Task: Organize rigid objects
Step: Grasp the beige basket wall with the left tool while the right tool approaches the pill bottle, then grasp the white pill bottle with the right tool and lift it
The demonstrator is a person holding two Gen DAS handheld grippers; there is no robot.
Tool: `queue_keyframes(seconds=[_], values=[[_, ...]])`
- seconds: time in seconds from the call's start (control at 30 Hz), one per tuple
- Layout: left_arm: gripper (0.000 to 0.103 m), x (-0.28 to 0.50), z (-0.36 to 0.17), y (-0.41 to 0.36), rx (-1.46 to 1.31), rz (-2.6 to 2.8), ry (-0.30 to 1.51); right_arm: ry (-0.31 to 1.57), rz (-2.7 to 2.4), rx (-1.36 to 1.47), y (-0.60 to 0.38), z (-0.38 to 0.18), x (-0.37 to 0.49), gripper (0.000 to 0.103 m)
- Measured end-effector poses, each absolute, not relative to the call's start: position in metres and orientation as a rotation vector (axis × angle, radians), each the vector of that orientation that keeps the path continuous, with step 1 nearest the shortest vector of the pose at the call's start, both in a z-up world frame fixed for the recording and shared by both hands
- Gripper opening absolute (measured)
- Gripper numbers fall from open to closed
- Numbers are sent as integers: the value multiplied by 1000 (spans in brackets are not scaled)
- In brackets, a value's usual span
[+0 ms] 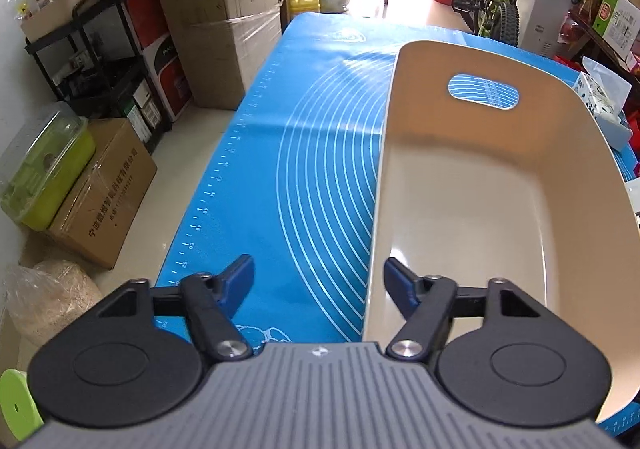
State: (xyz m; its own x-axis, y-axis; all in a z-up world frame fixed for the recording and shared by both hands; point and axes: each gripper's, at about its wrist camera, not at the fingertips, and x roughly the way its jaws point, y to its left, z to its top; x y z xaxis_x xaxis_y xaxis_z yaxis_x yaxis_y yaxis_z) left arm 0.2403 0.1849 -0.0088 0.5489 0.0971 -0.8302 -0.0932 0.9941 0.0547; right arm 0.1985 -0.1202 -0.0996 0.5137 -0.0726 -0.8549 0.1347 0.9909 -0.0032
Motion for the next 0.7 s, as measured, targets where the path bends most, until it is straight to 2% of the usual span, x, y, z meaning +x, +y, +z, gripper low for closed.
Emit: queue_keyframes(seconds=[0.13, 0.2, 0.3, 0.37, 0.47, 0.67, 0.7], values=[[44, 244, -12, 190, -31, 77, 1008, 1025, -127, 69, -121, -106, 202, 100], [24, 246, -13, 191, -67, 40, 1011, 1023, -128, 59, -120, -108, 202, 100], [16, 246, -12, 185, -50, 18, 1008, 1024, -128, 59, -121, -109, 203, 98], [5, 246, -12, 183, -61, -8, 1008, 1023, -130, 61, -122, -109, 203, 96], [5, 247, -13, 181, -55, -5, 1007, 1028, -134, 72, -125, -111, 204, 93], [5, 247, -13, 182, -60, -6, 1007, 1035, -126, 95, -127, -113, 205, 77], [5, 248, -13, 183, -62, -7, 1007, 1029, -113, 94, -126, -112, 204, 71]])
